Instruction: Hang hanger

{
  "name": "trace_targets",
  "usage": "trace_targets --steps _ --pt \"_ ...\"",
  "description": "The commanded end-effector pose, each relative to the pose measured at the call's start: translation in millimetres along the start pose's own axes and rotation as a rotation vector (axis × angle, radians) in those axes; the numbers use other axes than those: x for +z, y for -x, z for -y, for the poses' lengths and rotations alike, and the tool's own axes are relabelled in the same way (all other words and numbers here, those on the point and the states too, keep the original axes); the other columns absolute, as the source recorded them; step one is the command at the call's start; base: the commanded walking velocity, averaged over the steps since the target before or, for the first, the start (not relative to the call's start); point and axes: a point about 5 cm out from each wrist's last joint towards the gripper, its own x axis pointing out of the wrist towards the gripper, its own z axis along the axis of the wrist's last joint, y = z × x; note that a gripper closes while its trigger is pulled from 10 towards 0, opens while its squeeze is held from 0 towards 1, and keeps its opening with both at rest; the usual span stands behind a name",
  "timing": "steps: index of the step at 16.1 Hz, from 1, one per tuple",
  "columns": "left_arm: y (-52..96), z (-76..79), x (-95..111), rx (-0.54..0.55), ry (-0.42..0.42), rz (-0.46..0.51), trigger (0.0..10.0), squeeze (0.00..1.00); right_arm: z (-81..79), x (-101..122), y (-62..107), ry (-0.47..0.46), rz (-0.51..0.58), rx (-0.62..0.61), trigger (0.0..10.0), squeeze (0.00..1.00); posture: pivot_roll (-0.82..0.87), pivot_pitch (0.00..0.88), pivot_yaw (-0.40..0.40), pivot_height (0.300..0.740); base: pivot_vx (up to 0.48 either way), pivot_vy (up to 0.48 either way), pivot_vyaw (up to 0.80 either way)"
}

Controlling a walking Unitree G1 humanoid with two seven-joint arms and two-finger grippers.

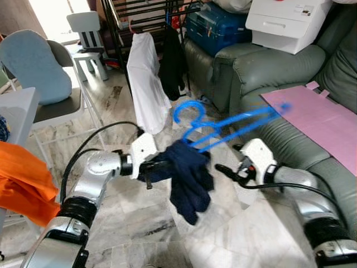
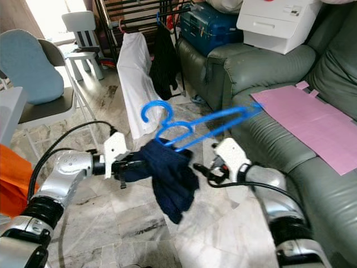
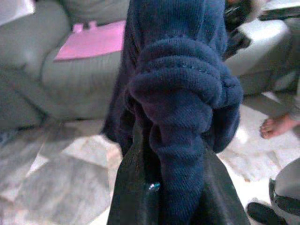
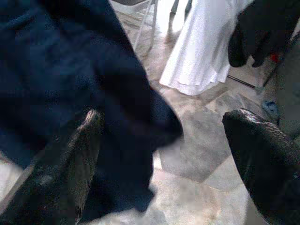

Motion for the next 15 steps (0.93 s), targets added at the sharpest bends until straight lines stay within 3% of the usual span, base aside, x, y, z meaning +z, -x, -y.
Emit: trace_targets --steps 1,5,7,9,12,15 --pt "2.2 -1.5 8 -0.021 -0.045 0.008 0.0 0.0 -1.4 7 -5.4 0.01 0.01 0.03 10.0 1.0 -0.19 0.0 0.092 0.74 0.0 0.0 0.0" --pt "3.6 -4.4 12 -0.043 -0.13 -0.044 0.0 0.0 -9.4 5 -4.7 0.001 0.009 0.084 10.0 1.0 -0.2 0.0 0.101 0.74 0.0 0.0 0.0" --pt "-4.3 -6.5 32 -0.054 -0.178 0.022 0.0 0.0 -17.0 0 -4.9 -0.03 0.002 0.103 10.0 1.0 -0.2 0.0 0.104 0.74 0.0 0.0 0.0" --pt "-7.4 -5.7 40 -0.068 -0.19 0.052 0.0 0.0 -21.6 -2 -7.1 -0.042 0.0 0.123 10.0 1.0 -0.2 0.0 0.104 0.74 0.0 0.0 0.0" --pt "-17.8 -6.8 65 -0.047 -0.253 0.136 0.0 0.0 -33.8 -3 -18.4 -0.089 0.002 0.164 10.0 0.93 -0.19 0.0 0.099 0.74 0.0 0.0 0.0" --pt "-20.3 -4.6 95 -0.046 -0.226 0.256 0.0 0.0 -33.7 -9 -24.1 -0.144 -0.016 0.12 10.0 0.91 -0.18 0.0 0.092 0.74 0.0 0.0 0.0"
